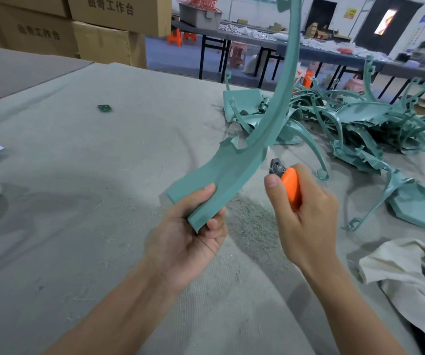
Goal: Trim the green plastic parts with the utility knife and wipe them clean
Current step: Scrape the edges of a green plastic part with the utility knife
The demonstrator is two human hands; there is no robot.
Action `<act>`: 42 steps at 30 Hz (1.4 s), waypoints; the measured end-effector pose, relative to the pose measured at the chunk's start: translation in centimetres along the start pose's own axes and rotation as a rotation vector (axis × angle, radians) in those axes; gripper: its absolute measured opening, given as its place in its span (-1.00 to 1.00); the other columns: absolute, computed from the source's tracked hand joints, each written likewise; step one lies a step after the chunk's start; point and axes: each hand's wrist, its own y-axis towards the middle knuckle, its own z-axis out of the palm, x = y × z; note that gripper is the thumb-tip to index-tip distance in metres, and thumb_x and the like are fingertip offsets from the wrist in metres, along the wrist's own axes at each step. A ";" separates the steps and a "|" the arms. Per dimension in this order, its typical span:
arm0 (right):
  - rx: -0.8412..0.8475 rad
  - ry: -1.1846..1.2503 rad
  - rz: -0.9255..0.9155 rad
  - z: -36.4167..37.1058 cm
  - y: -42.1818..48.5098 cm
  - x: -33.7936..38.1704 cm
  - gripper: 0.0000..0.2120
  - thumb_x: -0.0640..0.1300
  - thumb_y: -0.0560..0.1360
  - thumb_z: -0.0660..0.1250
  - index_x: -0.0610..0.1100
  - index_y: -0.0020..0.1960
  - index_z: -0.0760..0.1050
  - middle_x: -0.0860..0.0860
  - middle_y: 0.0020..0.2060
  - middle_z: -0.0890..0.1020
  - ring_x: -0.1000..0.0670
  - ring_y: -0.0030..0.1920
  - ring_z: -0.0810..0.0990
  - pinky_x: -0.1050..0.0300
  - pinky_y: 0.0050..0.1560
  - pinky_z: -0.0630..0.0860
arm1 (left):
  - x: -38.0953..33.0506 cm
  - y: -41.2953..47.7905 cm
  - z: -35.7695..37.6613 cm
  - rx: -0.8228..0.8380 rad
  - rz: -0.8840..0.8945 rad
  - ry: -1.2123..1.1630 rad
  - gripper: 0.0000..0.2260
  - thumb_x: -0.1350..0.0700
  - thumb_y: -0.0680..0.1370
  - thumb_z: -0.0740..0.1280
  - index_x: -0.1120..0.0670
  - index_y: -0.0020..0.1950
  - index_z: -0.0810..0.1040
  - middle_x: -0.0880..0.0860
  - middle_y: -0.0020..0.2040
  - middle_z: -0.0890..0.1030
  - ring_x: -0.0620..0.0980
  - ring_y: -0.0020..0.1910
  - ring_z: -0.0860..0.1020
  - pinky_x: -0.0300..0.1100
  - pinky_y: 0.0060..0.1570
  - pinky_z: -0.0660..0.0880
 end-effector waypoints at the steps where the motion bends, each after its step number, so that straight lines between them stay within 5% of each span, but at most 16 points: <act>1: 0.024 0.026 -0.023 0.0 -0.2 0.1 -0.59 0.30 0.59 0.10 0.03 -0.27 0.28 0.10 -0.52 0.29 0.09 -0.53 0.31 0.06 -0.52 0.28 | 0.0 0.0 0.0 0.001 -0.001 -0.009 -0.77 0.30 0.17 0.62 0.19 -0.31 0.62 0.07 -0.44 0.54 -0.10 -0.57 0.49 -0.32 -0.59 0.40; 6: 0.126 -0.002 -0.135 0.7 -1.3 1.0 -0.53 0.27 0.56 0.18 -0.12 -0.26 0.38 0.13 -0.49 0.27 0.03 -0.51 0.34 0.05 -0.51 0.29 | -0.1 0.0 -0.1 0.023 -0.019 -0.089 -0.77 0.32 0.19 0.61 0.22 -0.29 0.59 0.11 -0.44 0.56 -0.10 -0.58 0.49 -0.31 -0.60 0.42; 10: 0.101 -0.065 -0.149 0.9 -1.1 1.4 -0.61 0.23 0.55 0.19 -0.04 -0.26 0.28 0.17 -0.51 0.20 0.16 -0.50 0.25 0.18 -0.49 0.20 | -0.2 0.0 0.0 0.030 -0.054 -0.135 -0.74 0.35 0.19 0.60 0.24 -0.25 0.57 0.12 -0.44 0.56 -0.10 -0.59 0.50 -0.30 -0.62 0.41; 16: 0.099 -0.038 -0.067 0.6 -0.6 1.2 -0.54 0.28 0.56 0.15 -0.08 -0.28 0.30 0.12 -0.53 0.24 -0.01 -0.52 0.33 -0.01 -0.51 0.31 | -0.1 0.0 0.0 0.008 -0.047 -0.098 -0.55 0.35 0.14 0.61 0.26 -0.08 0.49 0.11 -0.45 0.54 -0.09 -0.61 0.48 -0.30 -0.63 0.40; 24: -0.064 -0.030 0.060 0.2 1.0 -0.8 -0.55 0.25 0.60 0.13 -0.05 -0.30 0.30 0.05 -0.52 0.33 0.07 -0.53 0.32 0.02 -0.51 0.34 | 0.4 -0.1 -0.3 0.055 -0.038 -0.041 -0.75 0.33 0.17 0.60 0.21 -0.28 0.58 0.07 -0.49 0.50 -0.10 -0.62 0.44 -0.30 -0.63 0.38; 29: -0.127 0.396 0.279 0.0 0.5 -0.4 -0.45 0.24 0.52 0.24 -0.26 -0.29 0.34 -0.09 -0.50 0.30 -0.07 -0.49 0.25 -0.01 -0.48 0.23 | 0.4 0.1 0.2 0.019 0.041 0.052 -0.92 0.25 0.39 0.47 0.14 -0.30 0.65 0.03 -0.43 0.55 -0.11 -0.55 0.50 -0.33 -0.56 0.41; 32: 0.007 0.705 0.375 -0.2 0.1 0.3 -0.75 0.13 0.40 0.42 -0.05 -0.24 0.58 0.05 -0.56 0.33 0.04 -0.56 0.25 0.20 -0.54 0.23 | 0.4 0.3 0.5 0.003 0.172 0.235 -0.83 0.21 0.48 0.35 0.04 -0.24 0.69 -0.02 -0.32 0.61 -0.13 -0.47 0.54 -0.34 -0.52 0.43; 35: 0.095 0.818 0.380 0.0 -0.2 1.0 -0.90 -0.03 0.40 0.51 0.00 -0.22 0.61 0.04 -0.58 0.32 0.05 -0.58 0.22 0.23 -0.55 0.21 | 0.7 0.4 0.5 -0.005 0.329 0.497 -0.87 0.14 0.48 0.35 -0.05 -0.10 0.68 -0.04 -0.19 0.62 -0.11 -0.37 0.55 -0.28 -0.48 0.45; 42: 0.116 0.792 0.425 -0.6 -0.1 0.6 -0.83 -0.14 0.44 0.38 -0.04 -0.33 0.53 -0.01 -0.53 0.26 0.04 -0.54 0.17 0.16 -0.52 0.10 | 0.7 0.7 -0.1 -0.066 0.471 0.699 -0.80 0.15 0.44 0.45 0.12 0.04 0.62 0.04 -0.09 0.65 -0.04 -0.35 0.58 -0.23 -0.46 0.48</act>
